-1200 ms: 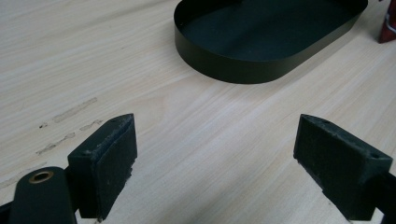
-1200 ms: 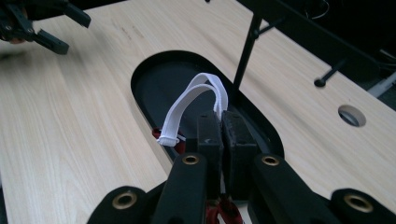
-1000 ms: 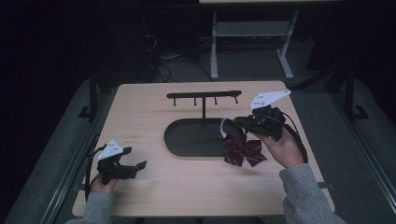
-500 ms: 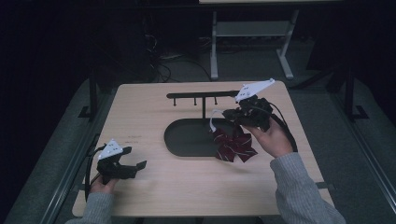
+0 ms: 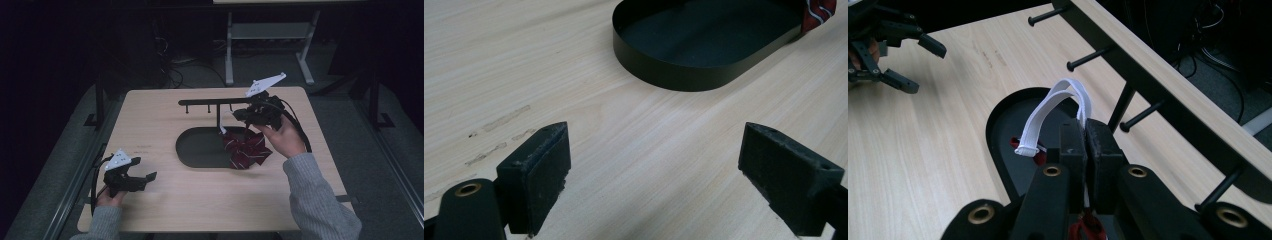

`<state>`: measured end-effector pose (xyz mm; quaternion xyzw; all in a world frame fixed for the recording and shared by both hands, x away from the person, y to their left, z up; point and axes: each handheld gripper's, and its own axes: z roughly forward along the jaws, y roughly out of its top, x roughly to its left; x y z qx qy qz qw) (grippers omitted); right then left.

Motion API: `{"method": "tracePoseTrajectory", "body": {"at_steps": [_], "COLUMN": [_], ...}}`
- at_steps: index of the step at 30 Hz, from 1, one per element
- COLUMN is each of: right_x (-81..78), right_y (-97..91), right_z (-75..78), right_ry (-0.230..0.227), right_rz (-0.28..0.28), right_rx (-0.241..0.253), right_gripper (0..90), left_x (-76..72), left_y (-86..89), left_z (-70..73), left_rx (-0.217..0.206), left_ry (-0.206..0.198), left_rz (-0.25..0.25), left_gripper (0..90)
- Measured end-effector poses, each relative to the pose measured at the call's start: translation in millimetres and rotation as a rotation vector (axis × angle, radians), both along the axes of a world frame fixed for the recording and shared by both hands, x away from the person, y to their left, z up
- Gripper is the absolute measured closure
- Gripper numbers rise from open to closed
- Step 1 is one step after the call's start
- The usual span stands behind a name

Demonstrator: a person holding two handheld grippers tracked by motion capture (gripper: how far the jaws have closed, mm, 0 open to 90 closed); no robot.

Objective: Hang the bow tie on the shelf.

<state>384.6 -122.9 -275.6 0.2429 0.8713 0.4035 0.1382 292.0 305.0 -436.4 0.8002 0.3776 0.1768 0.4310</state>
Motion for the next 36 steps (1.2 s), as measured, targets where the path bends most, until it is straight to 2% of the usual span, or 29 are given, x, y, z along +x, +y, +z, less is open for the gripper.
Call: {"method": "tracePoseTrajectory", "body": {"at_steps": [23,36], "right_x": [23.7,37.1], "right_y": [9.0,8.6], "right_z": [11.6,3.9], "right_ry": [-0.003,0.014], "right_rz": [-0.022,-0.044], "right_rx": [-0.019,-0.025], "right_gripper": [86.5,86.5], "left_x": [0.0,0.1], "left_y": [0.0,-0.2], "left_z": [0.0,0.0], "left_rx": [-0.003,-0.006], "left_ry": [0.0,-0.002], "left_rz": [-0.001,-0.002], "left_gripper": [13.0,13.0]}}
